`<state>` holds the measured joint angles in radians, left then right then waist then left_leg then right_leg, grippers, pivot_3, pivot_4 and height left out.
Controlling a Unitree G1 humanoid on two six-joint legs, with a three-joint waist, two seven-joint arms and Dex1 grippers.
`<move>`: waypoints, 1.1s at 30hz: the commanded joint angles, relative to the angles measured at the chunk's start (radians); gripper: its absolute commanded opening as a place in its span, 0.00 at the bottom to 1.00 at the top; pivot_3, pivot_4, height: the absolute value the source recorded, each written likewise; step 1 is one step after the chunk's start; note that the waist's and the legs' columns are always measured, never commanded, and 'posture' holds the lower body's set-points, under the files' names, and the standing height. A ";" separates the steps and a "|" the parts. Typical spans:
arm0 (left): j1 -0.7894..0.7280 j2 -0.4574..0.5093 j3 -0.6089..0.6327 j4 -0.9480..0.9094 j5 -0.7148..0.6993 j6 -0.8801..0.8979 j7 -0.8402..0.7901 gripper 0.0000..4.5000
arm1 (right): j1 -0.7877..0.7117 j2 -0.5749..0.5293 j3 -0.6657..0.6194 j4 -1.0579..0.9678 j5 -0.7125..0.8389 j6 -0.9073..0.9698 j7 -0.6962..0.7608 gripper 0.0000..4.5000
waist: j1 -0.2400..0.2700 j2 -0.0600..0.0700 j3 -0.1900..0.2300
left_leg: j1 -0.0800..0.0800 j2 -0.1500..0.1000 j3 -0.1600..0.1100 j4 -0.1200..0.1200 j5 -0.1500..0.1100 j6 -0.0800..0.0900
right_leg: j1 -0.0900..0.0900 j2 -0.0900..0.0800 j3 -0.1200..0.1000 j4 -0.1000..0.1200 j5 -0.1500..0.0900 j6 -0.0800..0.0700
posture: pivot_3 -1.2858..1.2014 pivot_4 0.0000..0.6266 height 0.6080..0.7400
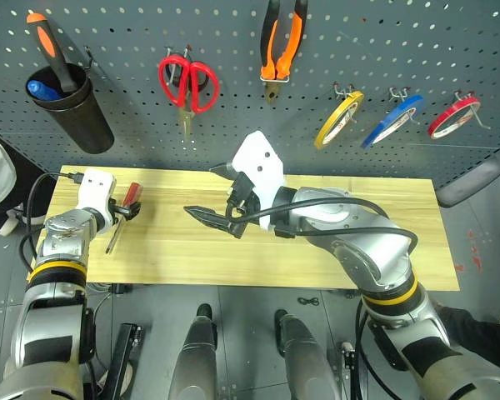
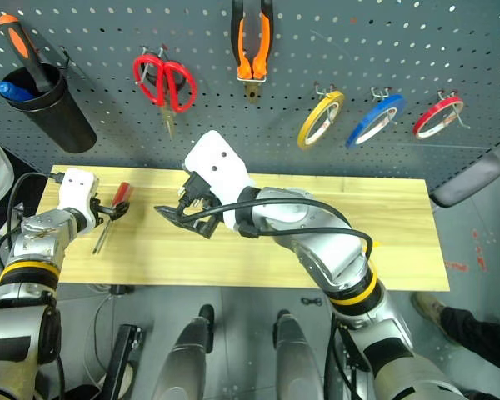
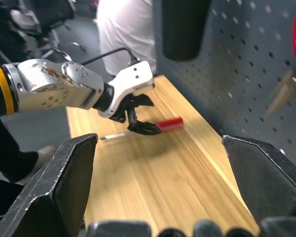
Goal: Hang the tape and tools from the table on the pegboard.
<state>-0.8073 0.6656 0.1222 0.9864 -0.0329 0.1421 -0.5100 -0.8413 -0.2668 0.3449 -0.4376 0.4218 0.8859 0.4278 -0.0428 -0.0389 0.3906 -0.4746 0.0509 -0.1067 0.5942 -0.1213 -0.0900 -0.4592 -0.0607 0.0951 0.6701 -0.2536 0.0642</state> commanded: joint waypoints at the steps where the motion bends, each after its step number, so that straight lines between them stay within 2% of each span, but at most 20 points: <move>1: -0.051 0.003 -0.012 0.114 0.032 -0.083 0.016 0.99 | -0.032 0.001 0.000 -0.037 -0.025 -0.014 0.010 1.00 | -0.004 0.000 0.004 | 0.000 0.000 0.000 0.000 0.000 0.000 | 0.000 0.000 0.000 0.001 0.000 0.000 | 0.50 0.73 1.00; 5: -0.096 0.003 -0.018 0.211 0.045 -0.063 0.015 0.99 | -0.054 0.017 -0.013 -0.041 -0.025 0.006 0.011 1.00 | -0.015 0.000 0.010 | 0.000 0.000 0.000 0.001 0.000 0.000 | -0.001 0.000 0.000 0.003 0.000 0.000 | 0.49 0.73 1.00; 6: -0.100 0.006 -0.020 0.222 0.052 -0.055 0.031 0.94 | -0.056 0.017 -0.014 -0.044 -0.025 0.010 0.012 1.00 | -0.018 0.000 0.010 | 0.000 0.000 0.000 0.001 0.000 0.000 | -0.001 0.000 0.000 0.003 0.000 0.000 | 0.49 0.73 1.00; 8: -0.102 0.012 -0.026 0.234 0.063 -0.045 0.047 0.79 | -0.055 0.012 -0.016 -0.047 -0.025 0.016 0.015 1.00 | -0.022 0.000 0.010 | 0.000 0.000 0.000 0.001 0.000 0.000 | -0.001 0.000 0.000 0.003 0.000 0.000 | 0.49 0.73 1.00; 14: -0.086 0.029 -0.019 0.236 0.062 -0.014 0.058 0.16 | -0.049 0.009 -0.019 -0.042 -0.030 0.009 0.022 1.00 | -0.025 0.000 0.010 | 0.000 0.000 0.000 0.003 0.000 0.000 | -0.001 0.000 0.000 0.007 0.000 0.000 | 0.50 0.72 1.00; 18: -0.069 0.036 -0.002 0.212 0.045 -0.004 0.048 0.15 | -0.033 -0.002 -0.026 -0.045 -0.033 -0.009 0.034 1.00 | -0.025 0.000 0.010 | 0.000 0.000 0.000 0.004 0.000 -0.001 | -0.001 0.000 0.000 0.008 0.000 0.000 | 0.50 0.71 1.00; 21: 0.005 0.054 -0.036 0.106 0.068 -0.040 -0.011 0.15 | 0.018 -0.053 -0.044 -0.090 -0.032 -0.029 0.061 1.00 | -0.024 0.000 0.010 | 0.000 0.000 -0.001 0.004 0.000 -0.001 | -0.001 0.000 0.000 0.007 0.000 0.000 | 0.50 0.70 1.00; 24: 0.167 0.064 -0.016 -0.178 0.022 -0.019 -0.080 0.15 | 0.087 -0.106 -0.105 -0.153 0.008 -0.038 0.094 1.00 | -0.024 0.000 0.010 | 0.000 0.000 0.000 0.002 0.000 -0.001 | -0.001 0.000 0.000 0.007 0.000 0.000 | 0.51 0.69 1.00; 27: 0.379 0.039 0.048 -0.649 -0.067 0.113 -0.079 0.15 | 0.159 -0.118 -0.230 -0.220 0.114 -0.031 0.125 1.00 | -0.018 0.000 0.010 | 0.000 0.001 -0.001 0.001 0.001 -0.002 | -0.001 0.000 0.001 0.008 0.000 0.000 | 0.52 0.67 1.00; 30: 0.529 0.011 0.093 -0.980 -0.088 0.263 -0.009 0.15 | 0.193 -0.098 -0.336 -0.253 0.215 -0.029 0.121 1.00 | -0.007 0.000 0.011 | 0.000 0.002 -0.001 0.000 0.002 -0.003 | -0.001 0.000 0.000 0.007 0.000 0.000 | 0.52 0.67 1.00; 33: 0.603 -0.028 0.122 -1.266 -0.067 0.293 0.074 0.15 | 0.174 -0.057 -0.436 -0.277 0.359 -0.020 0.083 1.00 | -0.002 0.000 0.010 | 0.001 0.002 -0.001 0.000 0.004 -0.004 | -0.001 0.001 0.000 0.007 0.001 -0.002 | 0.53 0.65 1.00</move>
<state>-0.2045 0.6505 0.1972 -0.1278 -0.1022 0.4116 -0.4914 -0.6516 -0.3303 -0.0379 -0.6525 0.6969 0.8790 0.5203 -0.0452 -0.0387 0.4011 -0.4720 0.0528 -0.1072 0.5946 -0.1172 -0.0936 -0.4592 -0.0602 0.0956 0.6778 -0.2525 0.0626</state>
